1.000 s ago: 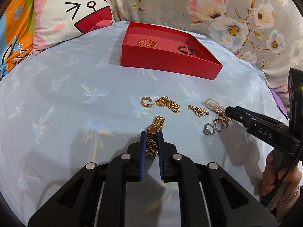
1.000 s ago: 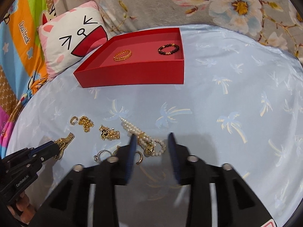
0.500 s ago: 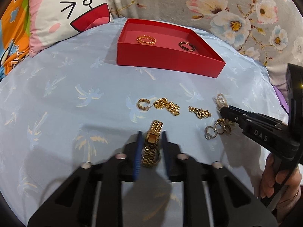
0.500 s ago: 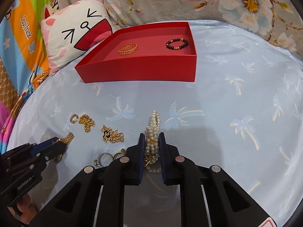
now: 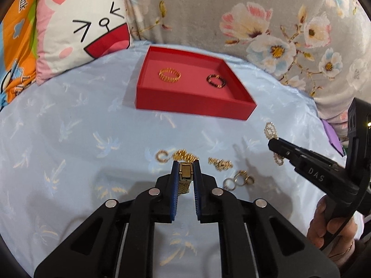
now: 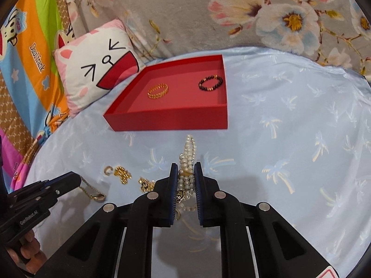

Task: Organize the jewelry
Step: 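Lift the gold watch with the left tool while the right tool lifts the pearl bracelet toward the tray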

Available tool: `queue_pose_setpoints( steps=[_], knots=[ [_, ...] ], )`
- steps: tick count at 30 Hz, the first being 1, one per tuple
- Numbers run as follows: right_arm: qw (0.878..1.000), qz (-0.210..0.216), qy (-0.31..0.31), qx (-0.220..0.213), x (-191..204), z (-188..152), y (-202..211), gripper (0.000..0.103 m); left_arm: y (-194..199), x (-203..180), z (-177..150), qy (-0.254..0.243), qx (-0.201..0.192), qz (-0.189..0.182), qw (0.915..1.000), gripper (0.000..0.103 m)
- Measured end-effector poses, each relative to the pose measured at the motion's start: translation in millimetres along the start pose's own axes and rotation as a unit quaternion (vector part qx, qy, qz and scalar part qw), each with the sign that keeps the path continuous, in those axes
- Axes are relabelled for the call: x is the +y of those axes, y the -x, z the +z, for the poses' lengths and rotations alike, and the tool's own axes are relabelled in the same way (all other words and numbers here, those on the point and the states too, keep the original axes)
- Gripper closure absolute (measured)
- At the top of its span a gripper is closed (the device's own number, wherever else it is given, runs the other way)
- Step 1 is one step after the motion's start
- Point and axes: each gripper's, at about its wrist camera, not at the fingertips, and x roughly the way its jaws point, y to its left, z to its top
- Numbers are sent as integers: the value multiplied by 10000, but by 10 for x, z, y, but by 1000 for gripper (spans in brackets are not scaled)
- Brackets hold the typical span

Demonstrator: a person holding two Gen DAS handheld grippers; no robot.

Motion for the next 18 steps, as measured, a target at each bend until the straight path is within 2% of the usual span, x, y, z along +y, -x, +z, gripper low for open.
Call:
queue_pose_setpoints(
  steps=[10, 13, 18],
  knots=[
    [9994, 145, 88, -312, 69, 492, 69, 90, 296, -148, 795, -267, -668, -193, 9972, 92],
    [9993, 206, 101, -311, 77, 678, -41, 90, 210, -126, 1111, -253, -742, -300, 9965, 92],
    [9995, 156, 19, -279, 22, 985, -360, 90, -147, -8, 1508, -35, -589, -484, 9971, 92]
  ],
)
